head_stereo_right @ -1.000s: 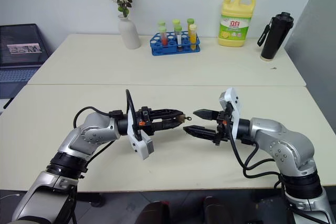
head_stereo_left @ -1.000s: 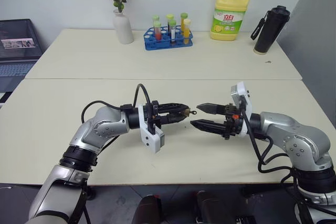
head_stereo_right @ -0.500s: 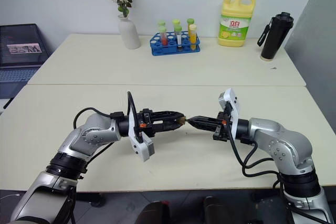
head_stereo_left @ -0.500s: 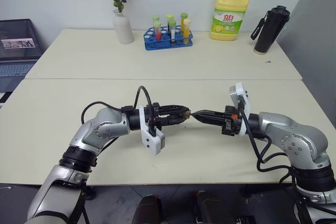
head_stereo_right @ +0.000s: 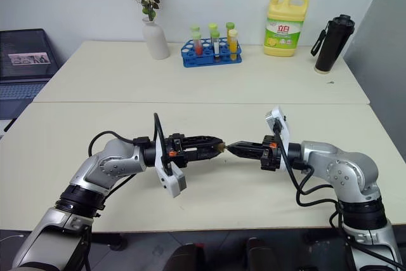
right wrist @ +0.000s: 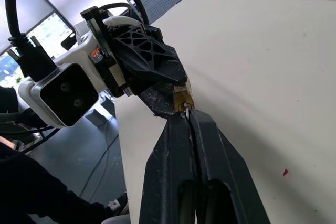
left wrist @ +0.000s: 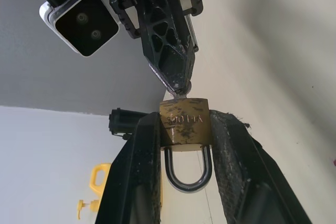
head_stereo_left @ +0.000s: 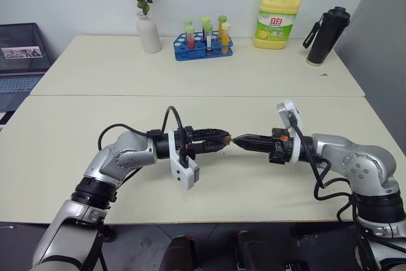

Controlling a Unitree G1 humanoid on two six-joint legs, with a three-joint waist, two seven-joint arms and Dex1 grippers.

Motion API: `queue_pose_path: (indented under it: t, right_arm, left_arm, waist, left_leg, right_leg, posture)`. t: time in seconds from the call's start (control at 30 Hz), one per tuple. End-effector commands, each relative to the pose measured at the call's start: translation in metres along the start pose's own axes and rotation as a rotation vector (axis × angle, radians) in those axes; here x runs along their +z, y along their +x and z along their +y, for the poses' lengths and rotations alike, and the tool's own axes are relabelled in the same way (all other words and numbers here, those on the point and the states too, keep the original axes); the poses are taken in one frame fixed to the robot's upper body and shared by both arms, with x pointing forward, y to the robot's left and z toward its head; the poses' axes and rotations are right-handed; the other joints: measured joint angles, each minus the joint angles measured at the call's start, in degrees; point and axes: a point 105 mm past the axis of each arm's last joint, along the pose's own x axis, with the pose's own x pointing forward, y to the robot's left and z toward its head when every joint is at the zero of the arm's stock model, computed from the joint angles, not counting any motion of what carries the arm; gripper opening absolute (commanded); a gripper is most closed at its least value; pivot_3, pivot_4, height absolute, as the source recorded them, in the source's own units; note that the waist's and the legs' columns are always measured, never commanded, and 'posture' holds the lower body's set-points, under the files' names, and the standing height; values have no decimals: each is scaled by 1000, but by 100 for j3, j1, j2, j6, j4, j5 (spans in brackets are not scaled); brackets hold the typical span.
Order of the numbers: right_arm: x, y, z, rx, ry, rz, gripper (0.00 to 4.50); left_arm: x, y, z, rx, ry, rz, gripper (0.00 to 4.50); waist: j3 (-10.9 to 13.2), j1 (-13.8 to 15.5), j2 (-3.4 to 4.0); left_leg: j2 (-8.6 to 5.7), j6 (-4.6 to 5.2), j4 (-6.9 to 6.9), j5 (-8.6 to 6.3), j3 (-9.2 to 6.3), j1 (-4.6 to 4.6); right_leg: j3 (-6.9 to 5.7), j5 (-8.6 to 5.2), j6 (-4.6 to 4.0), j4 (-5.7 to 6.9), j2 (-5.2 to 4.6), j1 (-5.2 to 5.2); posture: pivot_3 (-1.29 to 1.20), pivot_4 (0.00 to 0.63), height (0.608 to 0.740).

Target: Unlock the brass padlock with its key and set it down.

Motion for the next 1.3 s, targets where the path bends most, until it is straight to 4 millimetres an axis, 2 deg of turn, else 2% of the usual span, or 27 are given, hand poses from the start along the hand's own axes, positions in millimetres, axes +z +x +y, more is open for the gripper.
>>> queue_pose_path:
  t: [0.03,0.4,1.03,1.27,1.3]
  right_arm:
    - [12,0,10,75,58,-15,0]
    - [18,-1,3,65,237,19,0]
    - [27,0,1,65,335,6,0]
    - [27,1,7,27,172,14,0]
    - [26,1,7,19,154,13,185]
  left_arm:
    - [4,2,4,14,34,-23,961]
    - [3,1,2,10,60,-10,961]
    - [2,0,1,13,81,-1,961]
    - [0,0,0,18,70,8,961]
    - [0,0,0,18,69,10,961]
  waist:
    - [0,1,0]
    - [0,-1,0]
    - [0,-2,1]
    - [0,-3,1]
    - [0,-3,1]
  left_leg:
    - [0,0,0,0,1,0]
    - [1,0,-1,0,2,-3]
    - [1,0,-3,0,2,-6]
    - [1,1,-4,0,0,-8]
    - [0,1,-4,-1,-1,-8]
  right_leg:
    - [-1,0,0,0,0,0]
    - [-3,12,-21,0,-2,-1]
    - [-3,12,-20,-1,-3,-3]
    - [-2,-2,4,-2,-4,-6]
    - [-2,-2,5,-2,-4,-6]
  posture:
    - [0,150,740]
    - [0,150,740]
    - [0,150,740]
    - [0,150,740]
    - [0,150,740]
